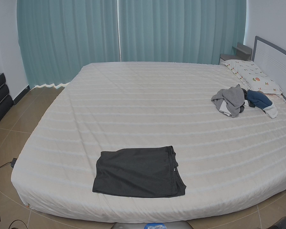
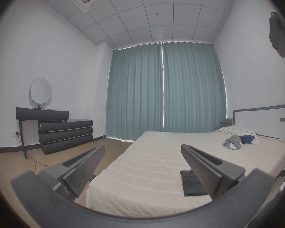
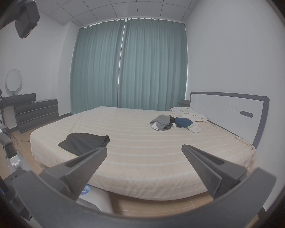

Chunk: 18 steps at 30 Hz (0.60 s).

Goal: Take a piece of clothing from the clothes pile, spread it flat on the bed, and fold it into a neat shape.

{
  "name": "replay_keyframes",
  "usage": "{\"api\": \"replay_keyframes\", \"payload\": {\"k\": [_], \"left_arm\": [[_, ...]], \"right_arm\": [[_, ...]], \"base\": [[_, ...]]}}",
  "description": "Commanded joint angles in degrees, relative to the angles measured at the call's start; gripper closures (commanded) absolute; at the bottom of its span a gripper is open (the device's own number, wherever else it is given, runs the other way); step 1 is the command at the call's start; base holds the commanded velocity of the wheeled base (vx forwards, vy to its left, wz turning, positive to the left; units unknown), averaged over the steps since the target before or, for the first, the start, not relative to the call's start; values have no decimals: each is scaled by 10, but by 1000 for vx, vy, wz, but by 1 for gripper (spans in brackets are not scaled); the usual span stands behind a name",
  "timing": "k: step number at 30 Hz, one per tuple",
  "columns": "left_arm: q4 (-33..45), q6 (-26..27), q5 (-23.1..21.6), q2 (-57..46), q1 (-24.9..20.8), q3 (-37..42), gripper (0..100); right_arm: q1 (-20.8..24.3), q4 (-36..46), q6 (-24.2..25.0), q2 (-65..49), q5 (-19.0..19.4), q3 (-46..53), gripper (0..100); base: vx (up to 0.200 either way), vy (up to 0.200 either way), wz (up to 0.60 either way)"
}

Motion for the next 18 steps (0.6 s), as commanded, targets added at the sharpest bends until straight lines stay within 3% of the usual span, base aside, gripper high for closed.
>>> {"api": "replay_keyframes", "payload": {"k": [1,3,4,15,18], "left_arm": [[-135,10,-8,-5,0,124,0],[-171,20,-12,-5,0,138,0],[-172,22,-13,-5,0,137,0],[-70,20,-28,-5,0,138,0],[-70,20,-50,-5,0,138,0]], "right_arm": [[-1,-178,-5,-9,-2,142,0],[-1,-319,-23,-9,4,226,0],[-3,-341,-45,-9,8,233,0],[-1,-298,-40,-9,19,232,0],[-3,-296,-3,-9,20,232,0]], "base": [[0,0,0],[0,0,0],[0,0,0],[0,0,0],[0,0,0]]}}
